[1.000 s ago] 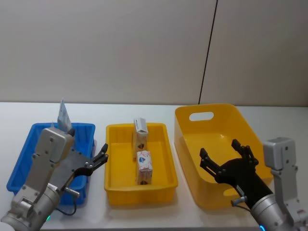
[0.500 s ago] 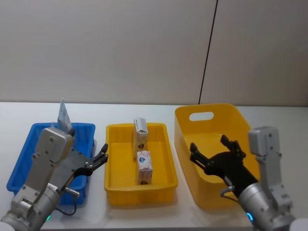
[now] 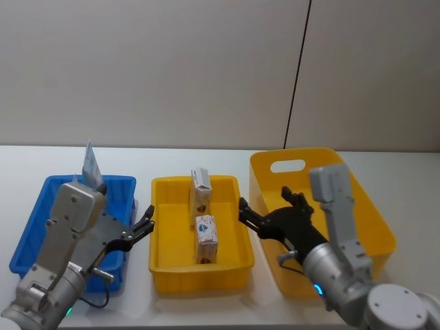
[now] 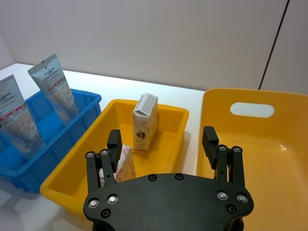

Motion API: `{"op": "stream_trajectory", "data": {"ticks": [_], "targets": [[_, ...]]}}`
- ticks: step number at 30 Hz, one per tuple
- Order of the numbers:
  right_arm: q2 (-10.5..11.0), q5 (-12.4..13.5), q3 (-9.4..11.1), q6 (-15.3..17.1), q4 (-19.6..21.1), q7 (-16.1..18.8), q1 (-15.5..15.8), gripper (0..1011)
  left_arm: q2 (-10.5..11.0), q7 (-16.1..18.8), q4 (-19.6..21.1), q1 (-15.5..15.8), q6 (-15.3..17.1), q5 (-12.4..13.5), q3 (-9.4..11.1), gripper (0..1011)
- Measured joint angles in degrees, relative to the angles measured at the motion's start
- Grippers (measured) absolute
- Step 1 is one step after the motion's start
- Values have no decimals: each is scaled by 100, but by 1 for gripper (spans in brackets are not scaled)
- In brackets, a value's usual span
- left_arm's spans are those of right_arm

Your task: Bimanual collaborative sorting of washing and personal care products

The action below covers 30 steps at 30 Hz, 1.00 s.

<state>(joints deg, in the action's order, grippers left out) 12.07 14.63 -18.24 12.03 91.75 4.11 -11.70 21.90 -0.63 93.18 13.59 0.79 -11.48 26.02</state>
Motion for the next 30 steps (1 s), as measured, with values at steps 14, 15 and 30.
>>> {"op": "stream_trajectory", "data": {"ticks": [14, 15, 30], "targets": [[-639, -222, -242, 753, -295, -543, -359, 1002, 0, 0, 0, 0, 0, 0, 0, 1001], [-672, -229, -248, 787, -305, -572, -370, 1002, 0, 0, 0, 0, 0, 0, 0, 1001], [-1289, -283, -300, 1638, -475, -1041, -577, 1002, 0, 0, 0, 0, 0, 0, 0, 1001]]}}
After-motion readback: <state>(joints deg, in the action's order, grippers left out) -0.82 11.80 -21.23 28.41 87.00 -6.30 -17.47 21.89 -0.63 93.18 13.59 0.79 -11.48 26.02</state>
